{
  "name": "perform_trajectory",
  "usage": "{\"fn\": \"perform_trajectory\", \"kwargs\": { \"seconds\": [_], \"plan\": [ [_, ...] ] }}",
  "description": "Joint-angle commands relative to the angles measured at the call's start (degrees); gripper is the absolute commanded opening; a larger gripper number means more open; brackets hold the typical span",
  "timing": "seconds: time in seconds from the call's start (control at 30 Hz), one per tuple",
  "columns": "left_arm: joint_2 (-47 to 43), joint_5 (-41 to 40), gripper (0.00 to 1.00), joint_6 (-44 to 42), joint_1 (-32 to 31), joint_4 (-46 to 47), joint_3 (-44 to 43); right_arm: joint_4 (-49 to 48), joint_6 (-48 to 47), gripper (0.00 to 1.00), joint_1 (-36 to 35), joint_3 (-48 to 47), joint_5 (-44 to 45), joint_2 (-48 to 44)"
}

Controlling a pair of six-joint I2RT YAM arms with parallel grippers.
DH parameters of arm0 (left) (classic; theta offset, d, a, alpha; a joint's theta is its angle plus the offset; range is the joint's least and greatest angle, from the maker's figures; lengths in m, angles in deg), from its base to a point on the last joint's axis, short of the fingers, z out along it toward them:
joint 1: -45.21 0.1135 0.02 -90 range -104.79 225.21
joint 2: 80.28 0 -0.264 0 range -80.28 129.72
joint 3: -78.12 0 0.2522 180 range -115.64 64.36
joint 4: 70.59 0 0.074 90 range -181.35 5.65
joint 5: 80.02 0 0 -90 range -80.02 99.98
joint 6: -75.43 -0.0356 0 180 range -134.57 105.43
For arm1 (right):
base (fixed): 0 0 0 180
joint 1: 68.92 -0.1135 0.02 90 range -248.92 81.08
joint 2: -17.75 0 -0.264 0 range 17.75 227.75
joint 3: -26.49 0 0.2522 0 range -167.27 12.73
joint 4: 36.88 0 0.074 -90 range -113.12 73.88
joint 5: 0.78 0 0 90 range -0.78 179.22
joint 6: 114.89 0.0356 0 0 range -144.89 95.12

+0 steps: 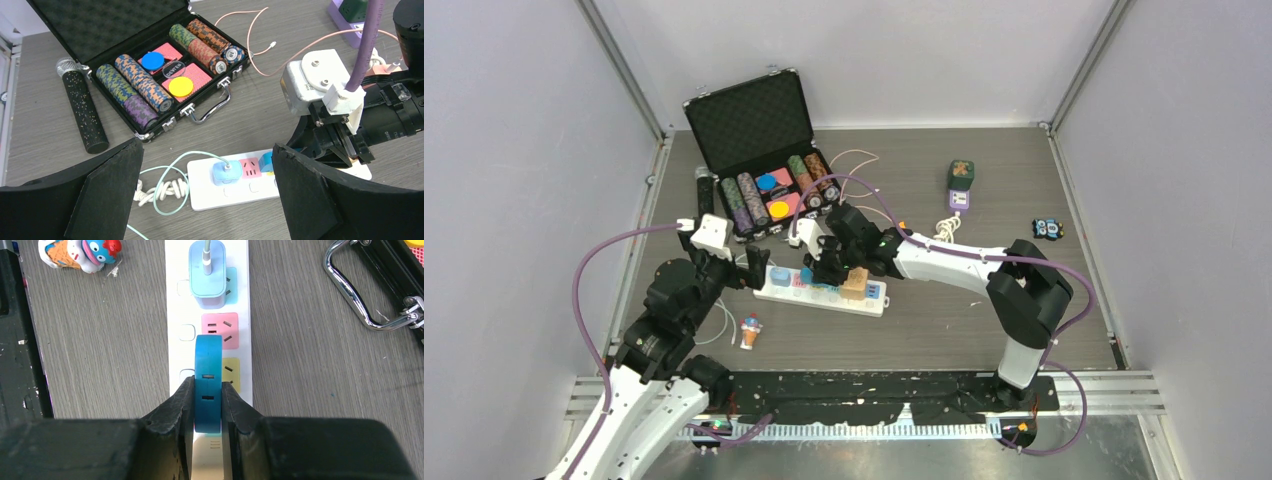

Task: Insert the plug

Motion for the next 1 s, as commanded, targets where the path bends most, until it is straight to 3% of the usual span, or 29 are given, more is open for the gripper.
{"fn": "perform_trajectory", "kwargs": {
  "seconds": [0.0, 0.7, 0.97],
  "plan": [
    [0.23, -0.70, 1.00, 0.89, -0.02, 1.00, -1.48, -0.43, -1.28, 0.05, 0.08, 0.32, 0.90, 0.29],
    [-0.15, -0.98, 1.00, 0.74, -0.02, 0.97, -0.71, 4.16, -3.07, 0.05, 0.01, -2.66, 3.93, -1.34],
    [-0.18, -1.24, 1.00, 0.59, -0.02, 1.12, -0.59, 2.17, -2.10, 0.05, 0.00, -1.54, 1.25, 0.34]
  ]
}}
